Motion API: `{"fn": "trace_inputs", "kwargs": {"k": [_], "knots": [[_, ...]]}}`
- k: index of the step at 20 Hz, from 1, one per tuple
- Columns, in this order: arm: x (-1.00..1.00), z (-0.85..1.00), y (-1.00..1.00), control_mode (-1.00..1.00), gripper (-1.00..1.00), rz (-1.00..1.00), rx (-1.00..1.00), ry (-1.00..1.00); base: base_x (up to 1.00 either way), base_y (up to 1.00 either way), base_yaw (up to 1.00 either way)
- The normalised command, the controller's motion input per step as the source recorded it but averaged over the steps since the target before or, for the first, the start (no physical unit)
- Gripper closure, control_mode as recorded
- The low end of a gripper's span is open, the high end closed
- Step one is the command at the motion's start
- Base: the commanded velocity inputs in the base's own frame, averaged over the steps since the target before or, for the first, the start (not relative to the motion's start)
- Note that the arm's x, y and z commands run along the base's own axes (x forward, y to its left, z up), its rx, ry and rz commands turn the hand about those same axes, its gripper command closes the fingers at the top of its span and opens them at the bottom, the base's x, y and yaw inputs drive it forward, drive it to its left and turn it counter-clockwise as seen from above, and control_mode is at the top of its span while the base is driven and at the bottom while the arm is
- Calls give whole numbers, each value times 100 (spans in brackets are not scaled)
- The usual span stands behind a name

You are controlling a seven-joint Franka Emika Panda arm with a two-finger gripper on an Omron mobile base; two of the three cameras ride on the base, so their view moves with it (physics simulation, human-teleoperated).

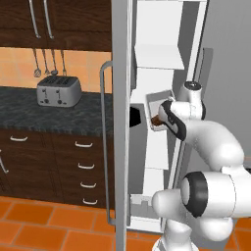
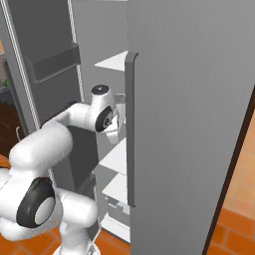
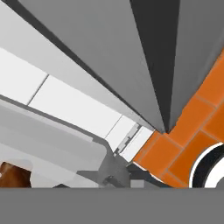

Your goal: Take the meat container that has the chicken drumstick and place it on the second highest rack of the freezer. Then take the vegetable container that has the broccoli and mushroom and place it on the highest rack of the freezer.

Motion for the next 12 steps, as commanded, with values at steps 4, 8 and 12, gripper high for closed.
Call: {"fn": "trace_inputs", "kwargs": {"k": [4, 8, 12], "knots": [[96, -18, 5, -100, 100, -1, 0, -2, 0, 0, 0], [99, 0, 0, -100, 100, -2, 0, 0, 0, 0, 0], [87, -36, 0, -100, 100, -3, -1, 0, 0, 0, 0]]}}
